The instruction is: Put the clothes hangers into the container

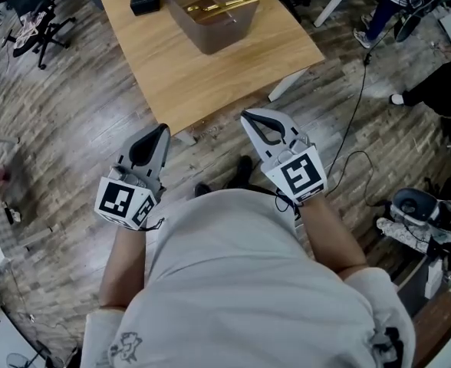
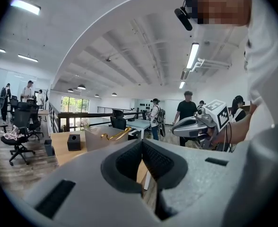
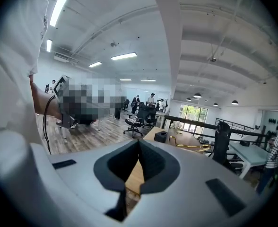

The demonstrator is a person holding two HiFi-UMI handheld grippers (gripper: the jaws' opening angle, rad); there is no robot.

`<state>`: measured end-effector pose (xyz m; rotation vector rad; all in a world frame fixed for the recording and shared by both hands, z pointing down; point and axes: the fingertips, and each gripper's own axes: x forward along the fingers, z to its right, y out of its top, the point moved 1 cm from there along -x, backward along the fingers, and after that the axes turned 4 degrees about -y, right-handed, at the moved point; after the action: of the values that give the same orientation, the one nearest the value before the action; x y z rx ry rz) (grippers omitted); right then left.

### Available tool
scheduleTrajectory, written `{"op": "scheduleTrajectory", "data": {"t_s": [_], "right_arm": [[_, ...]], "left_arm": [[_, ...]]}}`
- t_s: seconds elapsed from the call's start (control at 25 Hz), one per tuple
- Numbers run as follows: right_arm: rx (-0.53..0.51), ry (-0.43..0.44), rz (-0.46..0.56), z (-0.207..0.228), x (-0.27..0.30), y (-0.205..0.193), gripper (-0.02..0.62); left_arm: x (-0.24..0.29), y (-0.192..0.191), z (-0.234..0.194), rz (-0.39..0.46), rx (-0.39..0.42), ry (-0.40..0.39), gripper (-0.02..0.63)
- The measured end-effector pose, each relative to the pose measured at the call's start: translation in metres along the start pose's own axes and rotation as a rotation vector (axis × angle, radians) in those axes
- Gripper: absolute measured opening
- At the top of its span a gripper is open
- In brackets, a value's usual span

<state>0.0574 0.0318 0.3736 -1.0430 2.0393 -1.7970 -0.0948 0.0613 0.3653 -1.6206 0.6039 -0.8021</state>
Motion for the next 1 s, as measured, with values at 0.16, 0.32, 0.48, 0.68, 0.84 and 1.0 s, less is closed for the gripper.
{"op": "scheduleTrajectory", "data": {"t_s": [0.16, 0.32, 0.48, 0.68, 0.84, 1.0], "right_arm": [[0.017, -0.01, -0.008, -0.026, -0.001, 0.005, 0.006], [0.007, -0.011, -0.019, -0.048, -0.004, 0.006, 0.006], [0.04, -0.021, -0.02, -0.068, -0.009, 0.006, 0.006], [0.063, -0.024, -0.02, -0.085, -0.015, 0.004, 0.006], [0.065, -0.021, -0.008, -0.097, -0.016, 0.008, 0.006], [0.074, -0.017, -0.008, -0.101, -0.014, 0.008, 0.006]], "left_arm": [[-0.026, -0.002, -0.002, 0.001, 0.001, -0.018, 0.006], [-0.045, -0.007, -0.001, 0.004, 0.004, -0.042, 0.006], [-0.065, -0.014, 0.0, 0.0, 0.003, -0.059, 0.006], [-0.082, -0.02, 0.001, 0.003, 0.0, -0.076, 0.006], [-0.09, -0.023, 0.0, 0.002, 0.002, -0.093, 0.006], [-0.093, -0.025, -0.003, 0.001, -0.006, -0.092, 0.006]]}}
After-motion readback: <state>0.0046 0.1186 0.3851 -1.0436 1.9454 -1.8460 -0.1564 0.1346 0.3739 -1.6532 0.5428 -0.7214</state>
